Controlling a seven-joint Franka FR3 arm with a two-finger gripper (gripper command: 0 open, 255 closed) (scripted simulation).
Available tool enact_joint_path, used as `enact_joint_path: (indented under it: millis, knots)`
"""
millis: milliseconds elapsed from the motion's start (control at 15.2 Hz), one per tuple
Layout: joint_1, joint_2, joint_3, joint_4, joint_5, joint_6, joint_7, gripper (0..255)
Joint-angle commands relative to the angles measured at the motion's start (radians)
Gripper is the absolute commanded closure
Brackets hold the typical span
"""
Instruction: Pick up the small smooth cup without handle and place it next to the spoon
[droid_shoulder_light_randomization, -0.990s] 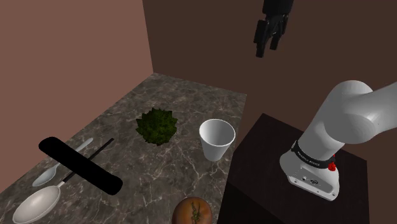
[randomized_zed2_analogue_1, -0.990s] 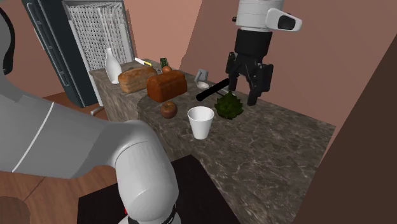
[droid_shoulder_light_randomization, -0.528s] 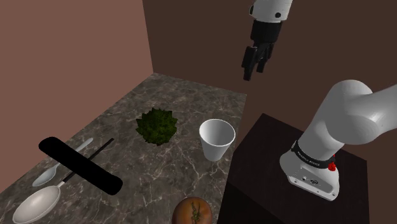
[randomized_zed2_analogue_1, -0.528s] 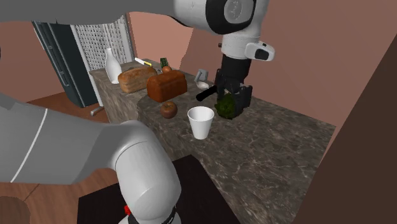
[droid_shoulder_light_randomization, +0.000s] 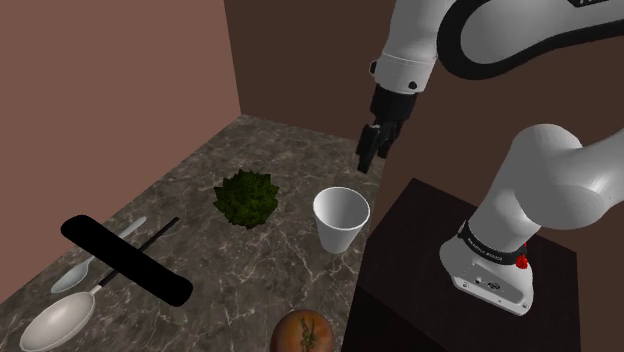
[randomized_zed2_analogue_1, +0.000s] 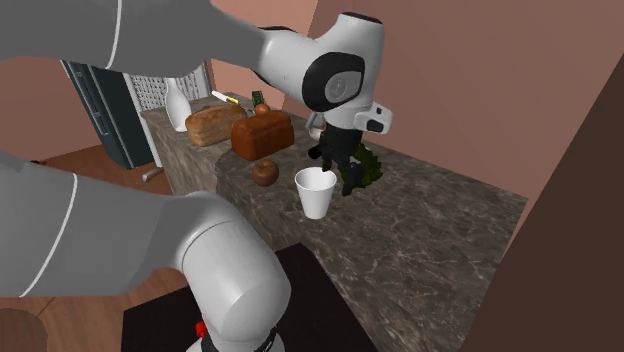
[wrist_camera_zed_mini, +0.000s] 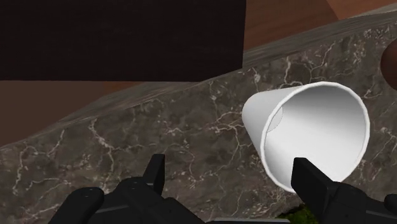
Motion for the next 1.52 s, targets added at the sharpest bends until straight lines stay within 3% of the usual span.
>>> enact_joint_path:
  millis: [0, 198, 660, 1254, 1320, 1452]
  knots:
    - [0.03, 0.031, 0.022, -0.032, 0.044, 0.089, -0.003, 0]
    - [0.082, 0.091, 0.06, -0.07, 0.115, 0.221, -0.006, 0]
    - [0.102, 0.177, 0.086, -0.114, 0.156, 0.352, -0.02, 0]
    - [0.104, 0.185, 0.089, -0.117, 0.159, 0.363, -0.021, 0]
    - [0.104, 0.185, 0.089, -0.117, 0.159, 0.363, -0.021, 255]
    - [0.104, 0.185, 0.088, -0.117, 0.159, 0.363, -0.021, 255]
